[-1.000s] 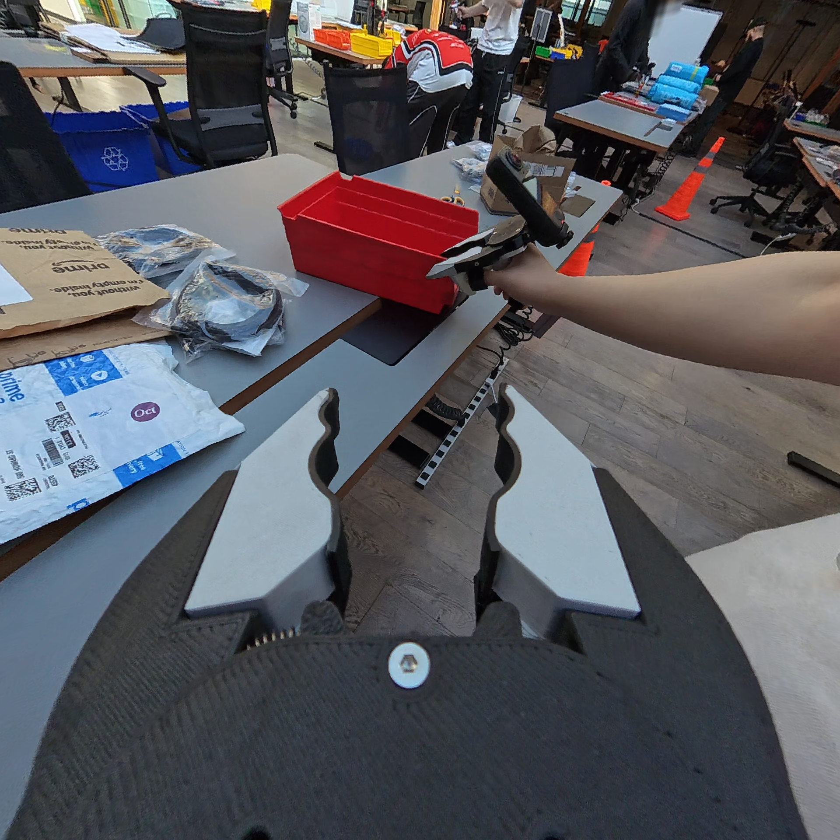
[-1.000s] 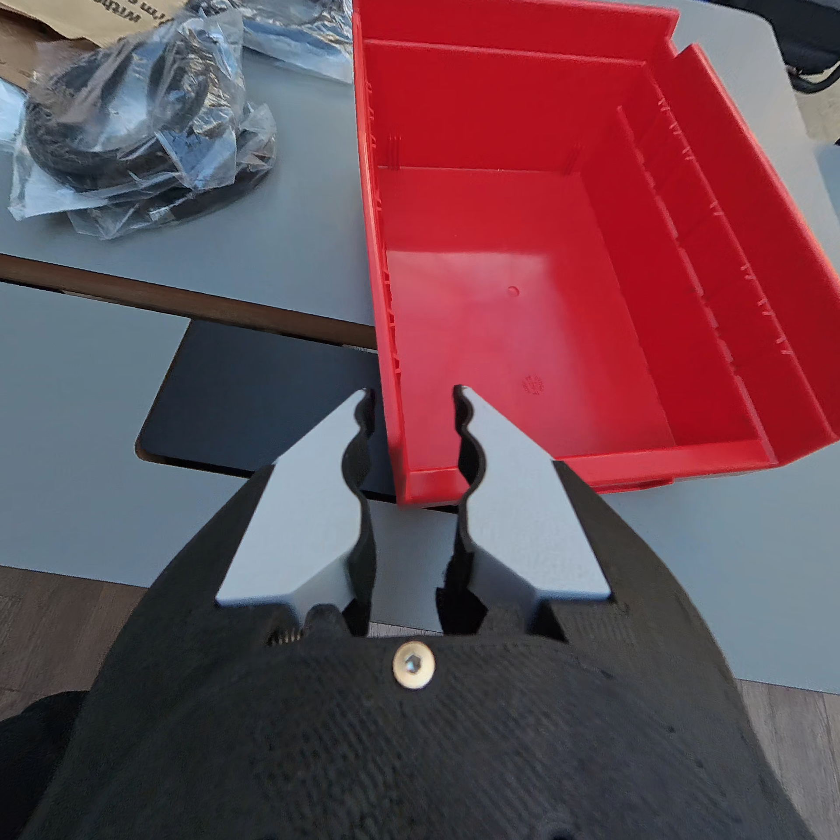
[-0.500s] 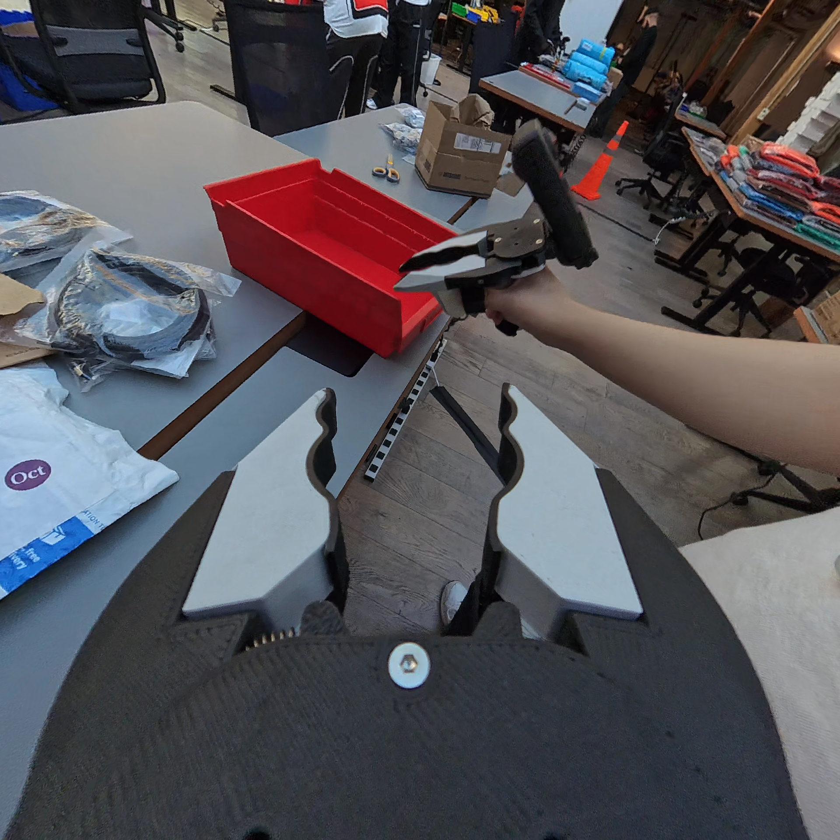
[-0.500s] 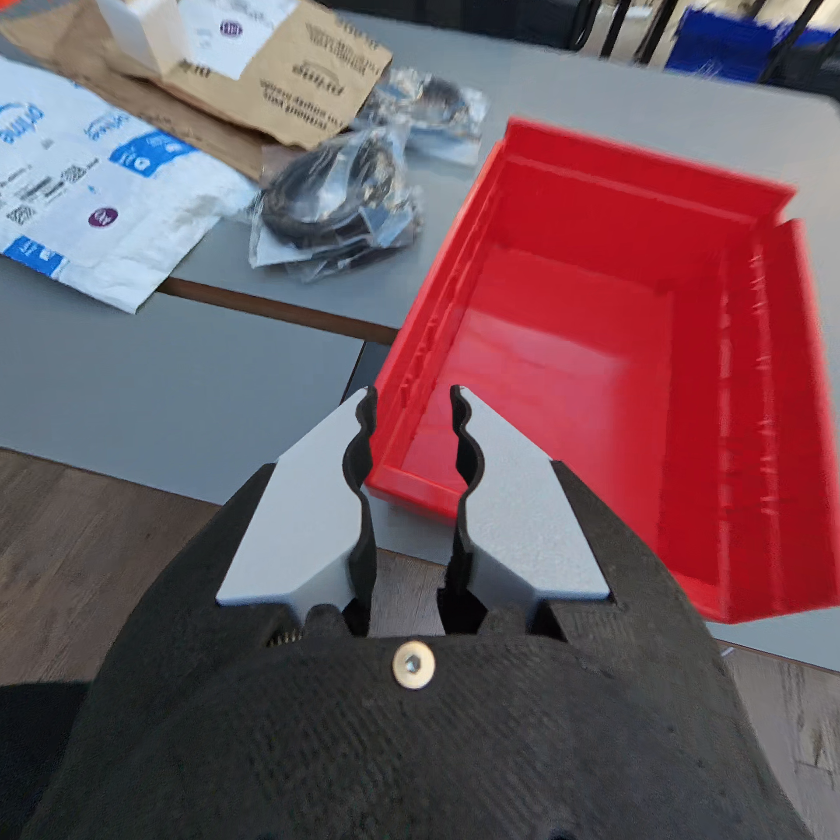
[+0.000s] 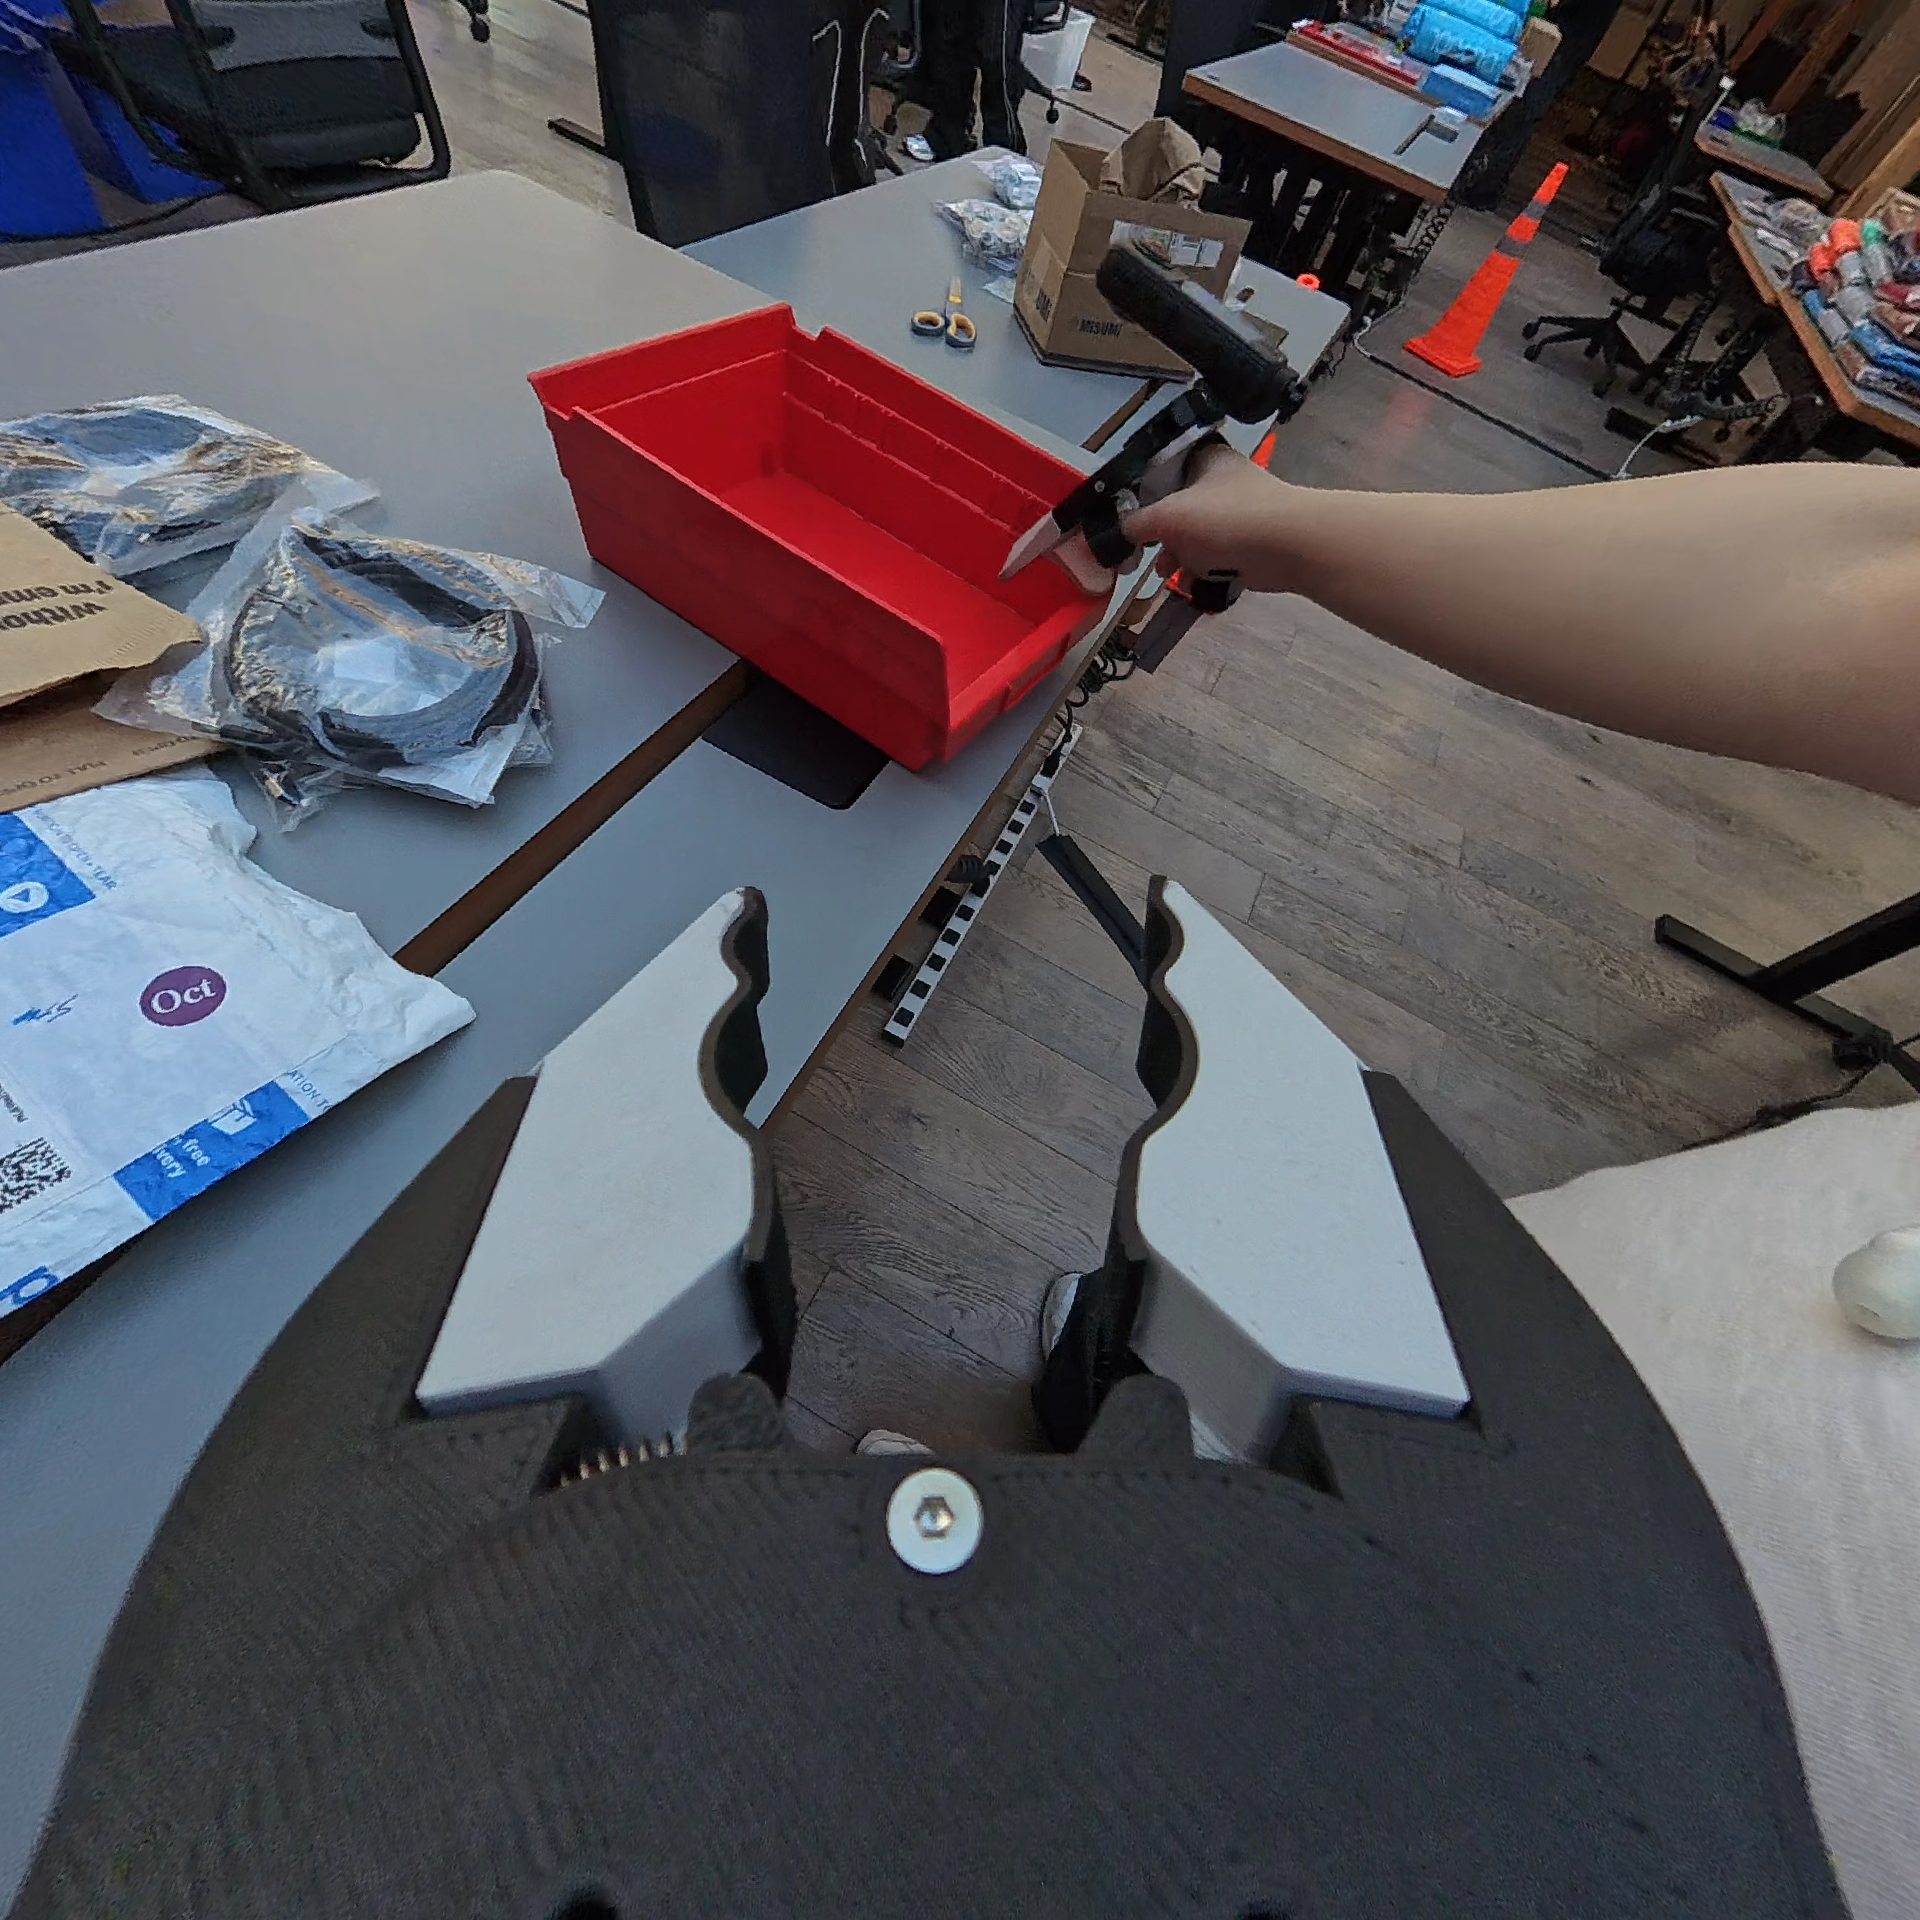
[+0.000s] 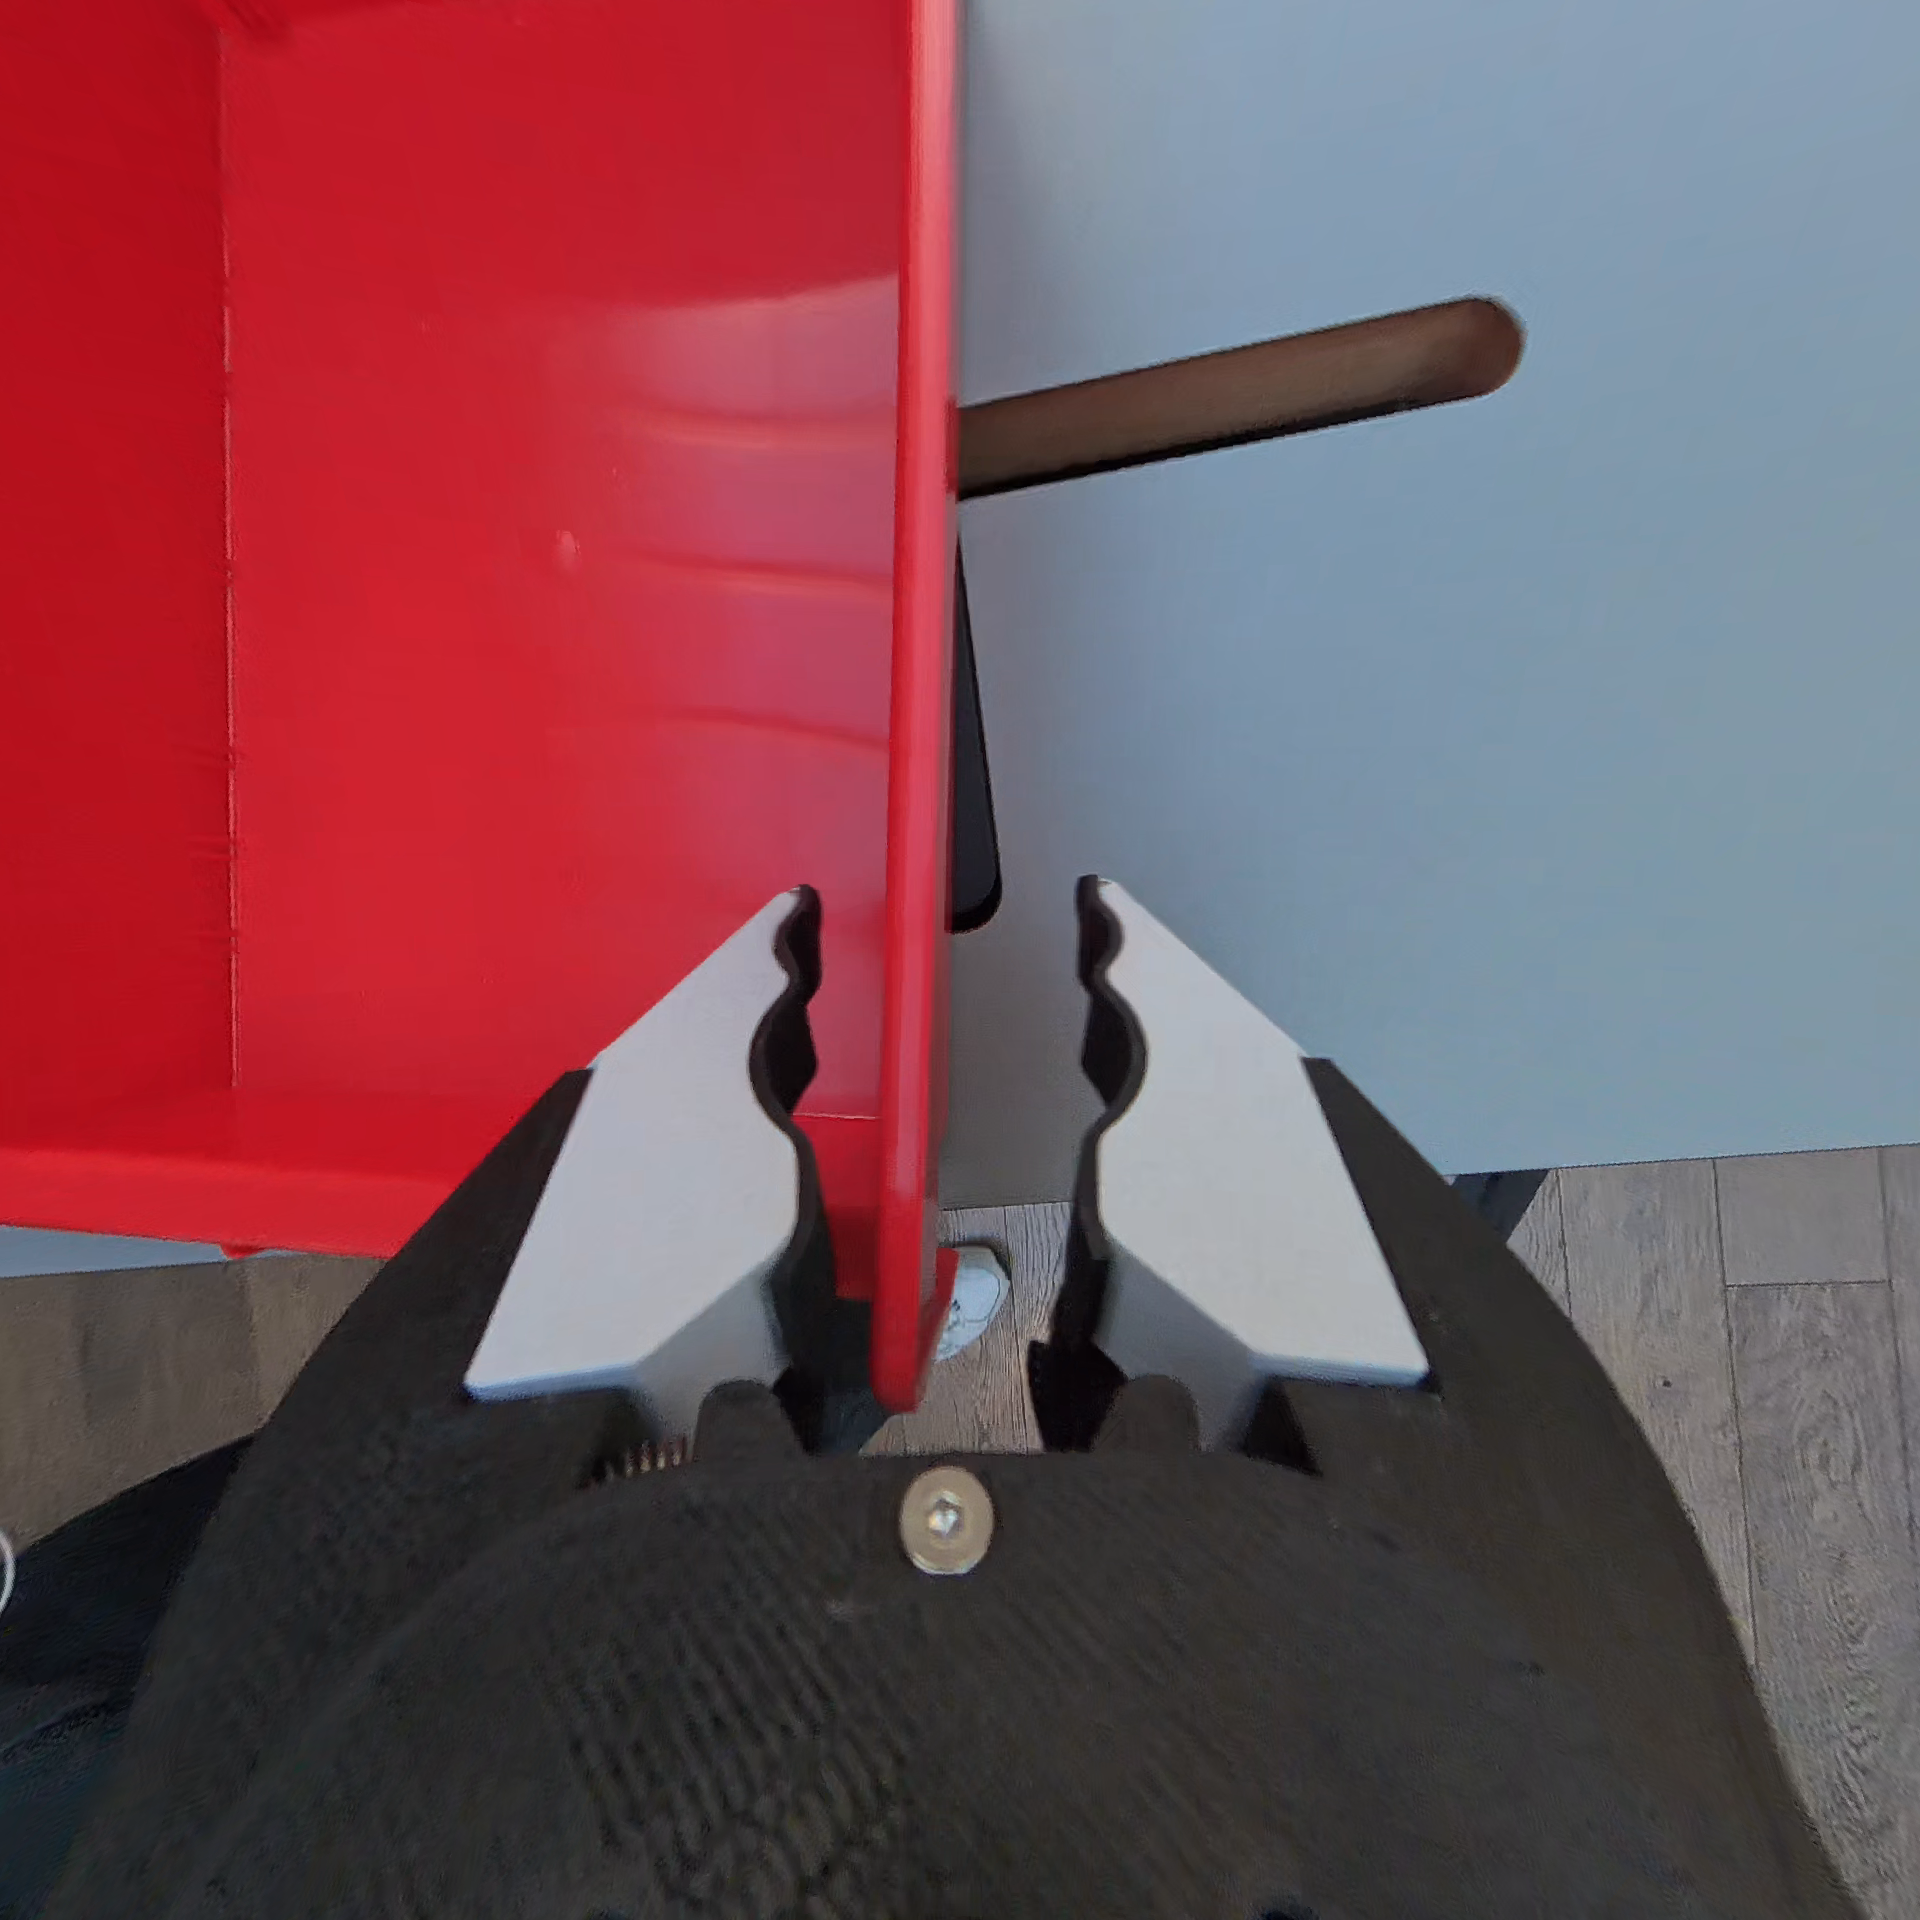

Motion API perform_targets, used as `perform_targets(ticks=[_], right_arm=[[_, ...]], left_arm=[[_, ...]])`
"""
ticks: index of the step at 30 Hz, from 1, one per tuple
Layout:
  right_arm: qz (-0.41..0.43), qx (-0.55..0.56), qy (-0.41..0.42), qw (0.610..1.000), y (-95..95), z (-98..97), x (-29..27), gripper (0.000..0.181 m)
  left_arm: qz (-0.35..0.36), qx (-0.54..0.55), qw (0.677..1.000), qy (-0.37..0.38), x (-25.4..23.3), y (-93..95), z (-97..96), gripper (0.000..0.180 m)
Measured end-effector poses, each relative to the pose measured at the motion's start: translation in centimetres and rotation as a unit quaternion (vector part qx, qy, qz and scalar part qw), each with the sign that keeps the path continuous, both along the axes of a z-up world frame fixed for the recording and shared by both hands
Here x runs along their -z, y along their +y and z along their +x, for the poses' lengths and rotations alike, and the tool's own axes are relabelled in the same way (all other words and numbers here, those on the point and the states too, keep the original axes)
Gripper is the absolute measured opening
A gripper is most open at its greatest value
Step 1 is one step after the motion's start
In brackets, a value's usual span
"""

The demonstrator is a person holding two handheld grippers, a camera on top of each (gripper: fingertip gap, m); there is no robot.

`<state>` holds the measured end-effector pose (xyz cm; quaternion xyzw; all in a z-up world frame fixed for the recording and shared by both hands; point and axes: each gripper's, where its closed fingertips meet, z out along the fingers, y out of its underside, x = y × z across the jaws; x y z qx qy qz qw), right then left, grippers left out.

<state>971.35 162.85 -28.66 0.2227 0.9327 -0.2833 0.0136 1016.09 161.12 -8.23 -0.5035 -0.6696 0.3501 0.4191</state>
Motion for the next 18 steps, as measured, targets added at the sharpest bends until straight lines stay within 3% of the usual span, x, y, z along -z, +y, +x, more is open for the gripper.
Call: perform_targets(ticks=[2,7,12,16,18], right_arm=[[-0.013,0.011,-0.039,0.999,-0.3,0.8,0.0,0.011],[0.014,0.04,-0.016,0.999,1.0,1.6,0.0,0.001],[0.115,-0.018,-0.046,0.992,3.7,6.2,0.8,0.013],[0.202,-0.047,-0.021,0.978,3.4,4.4,1.9,0.044],[0.209,-0.032,-0.077,0.974,3.0,4.8,2.3,0.041]], left_arm=[[0.006,-0.014,1.0,0.0,0.1,-0.2,0.6,0.071],[0.019,-0.034,0.999,-0.003,0.7,-0.2,1.2,0.07],[0.019,-0.044,0.999,0.007,0.3,0.9,0.7,0.068],[0.027,-0.045,0.999,-0.01,1.4,2.2,-0.6,0.069],[0.034,-0.05,0.998,-0.024,2.0,3.0,-1.4,0.069]])
